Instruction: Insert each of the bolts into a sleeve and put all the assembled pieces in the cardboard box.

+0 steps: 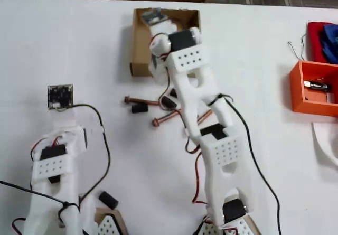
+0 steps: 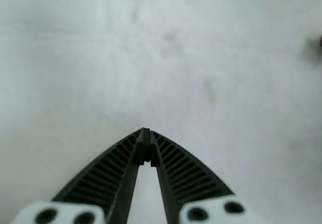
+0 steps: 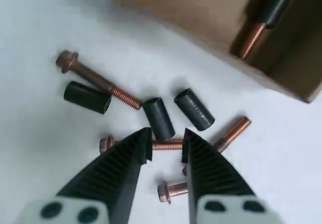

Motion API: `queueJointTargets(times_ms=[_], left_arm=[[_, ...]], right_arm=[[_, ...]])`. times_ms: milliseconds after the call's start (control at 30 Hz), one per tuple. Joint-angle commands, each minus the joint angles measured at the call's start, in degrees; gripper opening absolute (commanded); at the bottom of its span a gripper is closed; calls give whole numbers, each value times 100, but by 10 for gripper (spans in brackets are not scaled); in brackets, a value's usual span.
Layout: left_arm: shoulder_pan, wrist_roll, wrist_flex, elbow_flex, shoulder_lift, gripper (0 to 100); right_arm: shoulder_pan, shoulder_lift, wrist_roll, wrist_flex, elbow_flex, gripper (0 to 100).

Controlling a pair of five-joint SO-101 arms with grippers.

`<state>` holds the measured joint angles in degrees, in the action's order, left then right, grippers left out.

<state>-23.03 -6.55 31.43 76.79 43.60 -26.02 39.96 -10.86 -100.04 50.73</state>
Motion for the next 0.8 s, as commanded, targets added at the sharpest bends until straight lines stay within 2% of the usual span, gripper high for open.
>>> queueJointTargets(times_ms=[0, 200, 533, 767], left_arm=[[-35, 18, -105, -13, 70, 31], [-35, 18, -105, -13, 70, 31], [-35, 18, -105, -13, 70, 31], [-35, 18, -105, -13, 70, 31]], right_arm=[[-215, -409, -651, -92, -519, 94], [-277, 13, -1582, 22, -695, 93], [-180, 875, -1679, 585, -695, 94], [-180, 1042, -2084, 725, -695, 95]])
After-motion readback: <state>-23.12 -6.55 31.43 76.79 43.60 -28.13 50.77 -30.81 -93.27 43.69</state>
